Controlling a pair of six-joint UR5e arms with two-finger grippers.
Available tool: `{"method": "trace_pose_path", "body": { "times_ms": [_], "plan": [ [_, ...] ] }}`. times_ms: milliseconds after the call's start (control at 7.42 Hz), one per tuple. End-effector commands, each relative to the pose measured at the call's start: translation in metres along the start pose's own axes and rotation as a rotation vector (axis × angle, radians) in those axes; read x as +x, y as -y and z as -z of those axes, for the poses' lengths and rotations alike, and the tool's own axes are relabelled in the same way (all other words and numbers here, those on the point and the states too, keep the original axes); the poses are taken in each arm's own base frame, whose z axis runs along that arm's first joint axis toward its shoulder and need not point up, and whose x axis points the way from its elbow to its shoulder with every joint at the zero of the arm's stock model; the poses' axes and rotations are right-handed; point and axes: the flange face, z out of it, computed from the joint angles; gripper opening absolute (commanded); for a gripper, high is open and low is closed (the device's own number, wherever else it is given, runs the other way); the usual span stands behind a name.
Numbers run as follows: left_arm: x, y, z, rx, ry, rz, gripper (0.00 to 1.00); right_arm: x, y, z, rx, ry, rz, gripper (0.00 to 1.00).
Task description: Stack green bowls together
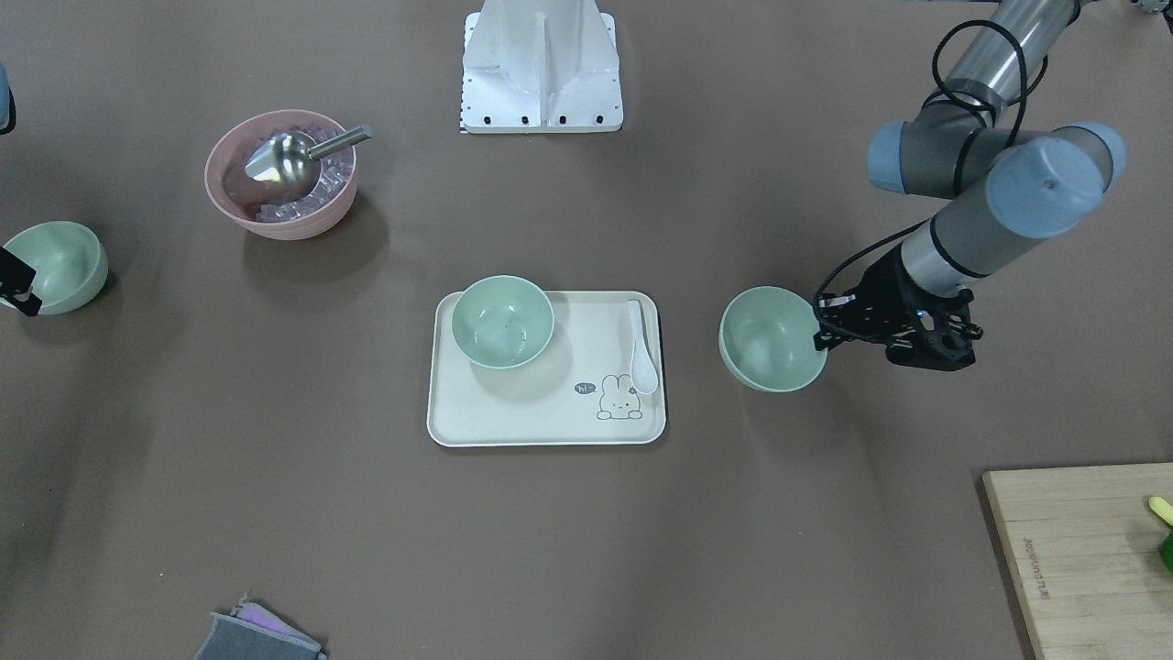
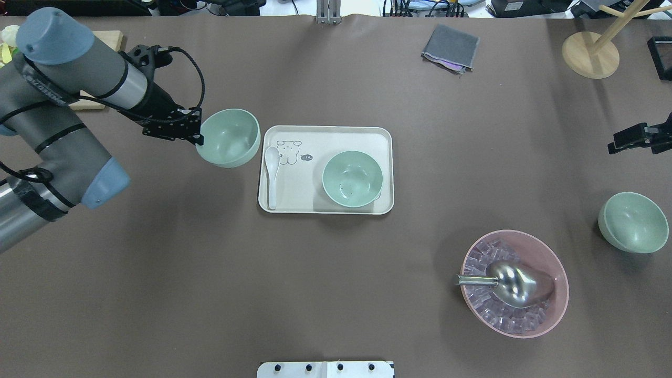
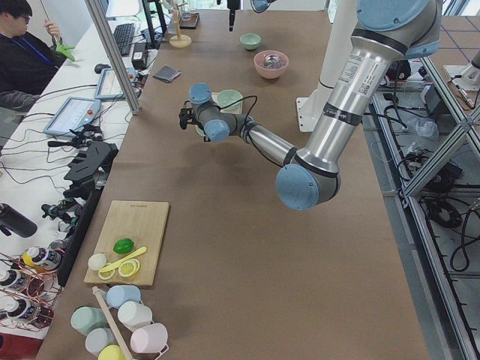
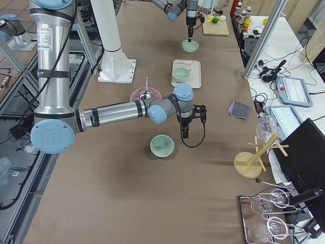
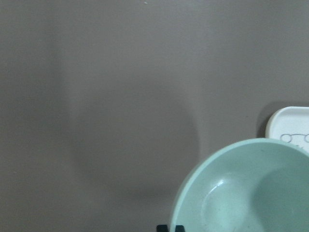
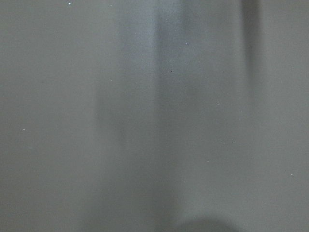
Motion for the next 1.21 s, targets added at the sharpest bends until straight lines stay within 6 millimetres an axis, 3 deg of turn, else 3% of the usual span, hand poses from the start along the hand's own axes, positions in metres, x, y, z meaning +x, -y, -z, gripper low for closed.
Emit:
{"method": "trace_pose_path", "body": {
  "times_ms": [0,270,404,539,674,1078],
  "plan": [
    [0.103,-0.044,-0.040,0.037,-0.002,0.102,0.00,0.000,0.000,-0.001,-0.001,0.000,0.001,1.00],
    [0.187,-0.067,-0.038,0.019,0.023,0.171,0.00,-0.002,0.000,-0.001,-0.002,0.003,0.004,1.00],
    [0.219,-0.089,-0.051,0.064,0.033,0.185,0.00,-0.002,0.000,-0.001,-0.002,0.003,0.005,1.00],
    [0.231,-0.098,-0.071,0.097,0.053,0.210,0.00,-0.002,0.000,-0.001,-0.003,0.002,0.004,1.00],
    [0.237,-0.101,-0.079,0.103,0.061,0.207,0.00,-0.003,0.000,-0.001,-0.002,0.005,0.005,1.00],
    [0.237,-0.102,-0.087,0.097,0.073,0.207,0.00,-0.005,0.000,0.001,-0.001,0.010,0.008,1.00]
  ]
}}
